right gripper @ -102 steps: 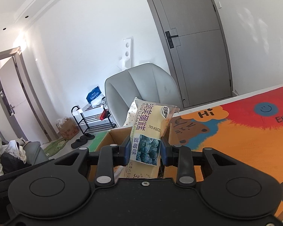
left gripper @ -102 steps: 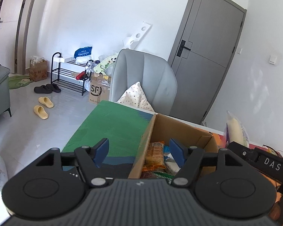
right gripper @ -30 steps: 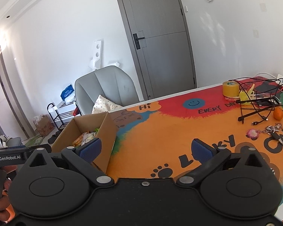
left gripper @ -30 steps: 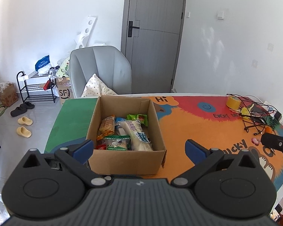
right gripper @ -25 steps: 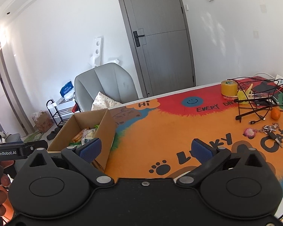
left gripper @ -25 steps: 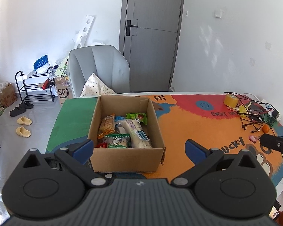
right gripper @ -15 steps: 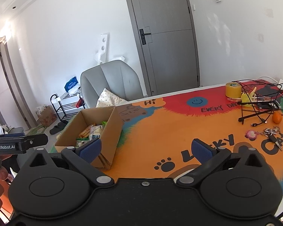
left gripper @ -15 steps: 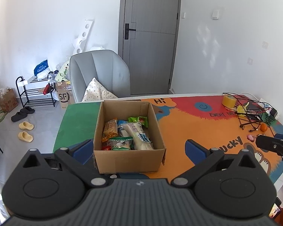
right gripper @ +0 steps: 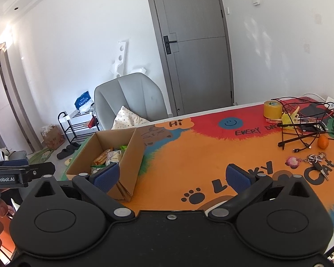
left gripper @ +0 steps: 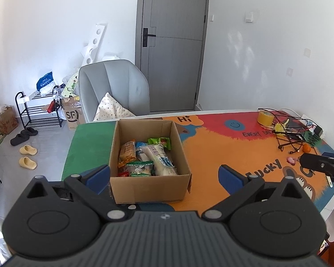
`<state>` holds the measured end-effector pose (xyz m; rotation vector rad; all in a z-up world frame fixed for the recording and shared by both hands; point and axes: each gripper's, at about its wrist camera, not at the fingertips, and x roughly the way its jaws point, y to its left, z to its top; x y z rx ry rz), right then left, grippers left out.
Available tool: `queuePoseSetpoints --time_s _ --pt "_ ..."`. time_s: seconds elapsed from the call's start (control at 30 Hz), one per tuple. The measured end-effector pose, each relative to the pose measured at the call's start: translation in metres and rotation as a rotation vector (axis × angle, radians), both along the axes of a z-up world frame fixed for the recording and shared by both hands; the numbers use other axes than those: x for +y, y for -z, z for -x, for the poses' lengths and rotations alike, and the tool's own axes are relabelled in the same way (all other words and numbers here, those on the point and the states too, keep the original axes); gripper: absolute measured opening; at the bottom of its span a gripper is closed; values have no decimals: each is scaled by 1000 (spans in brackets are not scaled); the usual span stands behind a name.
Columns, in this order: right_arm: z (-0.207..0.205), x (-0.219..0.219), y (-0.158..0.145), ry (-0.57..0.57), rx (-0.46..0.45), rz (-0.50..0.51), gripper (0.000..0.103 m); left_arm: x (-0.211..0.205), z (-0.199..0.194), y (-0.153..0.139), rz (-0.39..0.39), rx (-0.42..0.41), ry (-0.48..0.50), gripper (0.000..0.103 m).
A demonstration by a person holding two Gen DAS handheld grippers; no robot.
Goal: Organize snacks
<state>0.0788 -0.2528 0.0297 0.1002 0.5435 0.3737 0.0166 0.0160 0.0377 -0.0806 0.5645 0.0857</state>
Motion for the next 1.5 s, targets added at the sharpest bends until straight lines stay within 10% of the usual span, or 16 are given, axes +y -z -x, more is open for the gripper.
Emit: queuePoseSetpoints --time_s 1.5 --pt "-7 4 6 6 56 25 103 -5 -6 5 -12 14 -1 102"
